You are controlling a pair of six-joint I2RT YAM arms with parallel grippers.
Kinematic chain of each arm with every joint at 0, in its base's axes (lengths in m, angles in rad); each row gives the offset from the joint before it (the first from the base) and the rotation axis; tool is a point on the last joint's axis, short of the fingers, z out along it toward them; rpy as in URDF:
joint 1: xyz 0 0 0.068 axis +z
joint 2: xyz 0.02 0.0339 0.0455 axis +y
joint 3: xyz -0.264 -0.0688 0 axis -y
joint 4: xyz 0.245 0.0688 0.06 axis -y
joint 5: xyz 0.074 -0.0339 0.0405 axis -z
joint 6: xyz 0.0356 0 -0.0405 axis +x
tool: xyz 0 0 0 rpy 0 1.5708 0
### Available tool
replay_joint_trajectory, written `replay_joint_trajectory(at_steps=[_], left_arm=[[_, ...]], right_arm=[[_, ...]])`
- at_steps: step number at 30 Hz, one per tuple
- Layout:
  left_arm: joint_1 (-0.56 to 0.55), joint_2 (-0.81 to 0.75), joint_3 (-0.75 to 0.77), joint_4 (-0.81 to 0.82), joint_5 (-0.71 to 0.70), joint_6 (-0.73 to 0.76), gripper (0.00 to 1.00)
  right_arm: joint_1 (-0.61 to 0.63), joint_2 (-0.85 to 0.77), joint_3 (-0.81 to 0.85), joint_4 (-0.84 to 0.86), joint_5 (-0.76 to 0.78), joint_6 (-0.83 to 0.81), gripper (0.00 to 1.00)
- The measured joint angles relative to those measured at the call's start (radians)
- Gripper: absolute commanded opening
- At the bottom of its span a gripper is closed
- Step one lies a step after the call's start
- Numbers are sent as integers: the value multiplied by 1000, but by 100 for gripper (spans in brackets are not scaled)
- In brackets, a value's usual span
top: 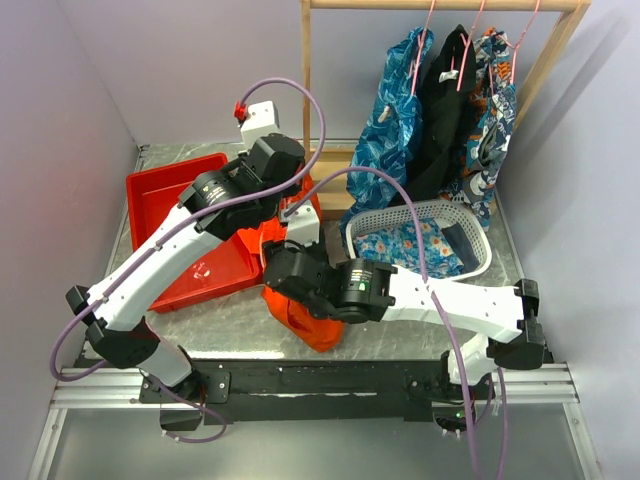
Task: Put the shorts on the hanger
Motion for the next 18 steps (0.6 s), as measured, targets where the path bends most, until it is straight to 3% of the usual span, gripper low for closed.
replay_joint_trajectory(at_steps=[3, 4, 6, 8, 10, 12, 13, 15, 16, 18], left_arm=[[0, 1, 0, 7, 0, 0, 1], [0, 1, 0, 10, 1, 0, 1], [0, 1, 0, 14, 1, 0, 1], [0, 1, 0, 8, -5, 4, 4], [2, 1, 0, 8, -19, 4, 22], [4, 6, 0, 14, -19, 6, 33], [3, 8, 0, 19, -9, 8, 44], [-1, 8, -1, 41, 10, 8, 51], [-2, 7, -2, 62, 19, 9, 63], [-2, 5, -3, 91, 37, 11, 73]], right_arm=[[-11, 0, -4, -1, -31, -1, 49], [-14, 0, -8, 0, -40, -1, 28], [-21, -3, -26, 1, -57, -4, 3], [-31, -6, -45, 1, -58, 10, 0], [-44, -11, -53, -12, -51, 25, 0], [-46, -24, -63, -12, -43, 33, 0], [-45, -38, -80, -9, -42, 36, 0], [-45, -77, -134, -4, -48, 38, 0], [-44, -103, -170, -3, -55, 38, 0], [-44, -144, -214, -6, -67, 37, 0]])
